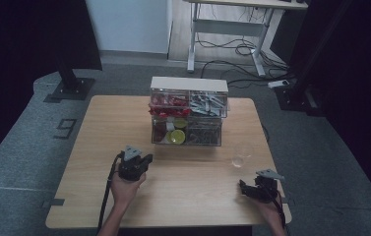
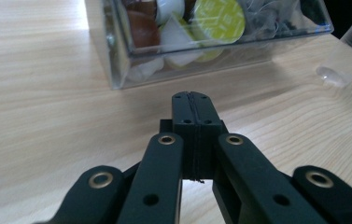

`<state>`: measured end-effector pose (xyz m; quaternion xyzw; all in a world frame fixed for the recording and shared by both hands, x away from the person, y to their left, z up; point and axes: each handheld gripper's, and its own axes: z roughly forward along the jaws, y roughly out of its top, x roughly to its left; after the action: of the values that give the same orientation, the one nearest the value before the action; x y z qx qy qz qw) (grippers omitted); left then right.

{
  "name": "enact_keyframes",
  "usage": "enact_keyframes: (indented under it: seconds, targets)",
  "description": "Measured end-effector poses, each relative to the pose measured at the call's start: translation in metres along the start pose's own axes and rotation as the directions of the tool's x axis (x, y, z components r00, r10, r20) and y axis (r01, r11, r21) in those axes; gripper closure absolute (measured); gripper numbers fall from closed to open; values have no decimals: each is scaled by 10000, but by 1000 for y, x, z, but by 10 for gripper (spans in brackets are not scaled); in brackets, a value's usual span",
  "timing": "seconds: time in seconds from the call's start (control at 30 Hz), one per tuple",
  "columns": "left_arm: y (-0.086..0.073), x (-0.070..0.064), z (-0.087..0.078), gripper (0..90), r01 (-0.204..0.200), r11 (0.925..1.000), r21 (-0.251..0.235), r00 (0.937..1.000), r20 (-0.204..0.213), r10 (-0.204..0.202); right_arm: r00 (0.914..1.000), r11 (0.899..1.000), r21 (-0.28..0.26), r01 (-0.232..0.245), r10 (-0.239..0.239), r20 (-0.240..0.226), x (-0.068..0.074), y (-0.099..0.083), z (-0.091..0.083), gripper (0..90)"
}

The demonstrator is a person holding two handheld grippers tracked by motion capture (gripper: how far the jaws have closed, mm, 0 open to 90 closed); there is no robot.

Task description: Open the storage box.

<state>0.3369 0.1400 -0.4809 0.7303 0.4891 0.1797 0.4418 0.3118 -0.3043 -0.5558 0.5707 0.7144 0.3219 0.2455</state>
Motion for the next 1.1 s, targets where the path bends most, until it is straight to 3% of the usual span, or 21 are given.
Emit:
enact_keyframes:
  seconds: [0.47, 1.1]
  targets:
    - [10, -5, 19, 900, 156, 9999, 73, 9988, 458, -159, 10000, 10000, 0, -6, 6, 5, 0, 0, 0, 134]
    - [16, -1, 47, 900, 172, 9985, 528, 9984, 529, -200, 10000, 10000, 8, -3, 3, -4, 0, 0, 0, 135]
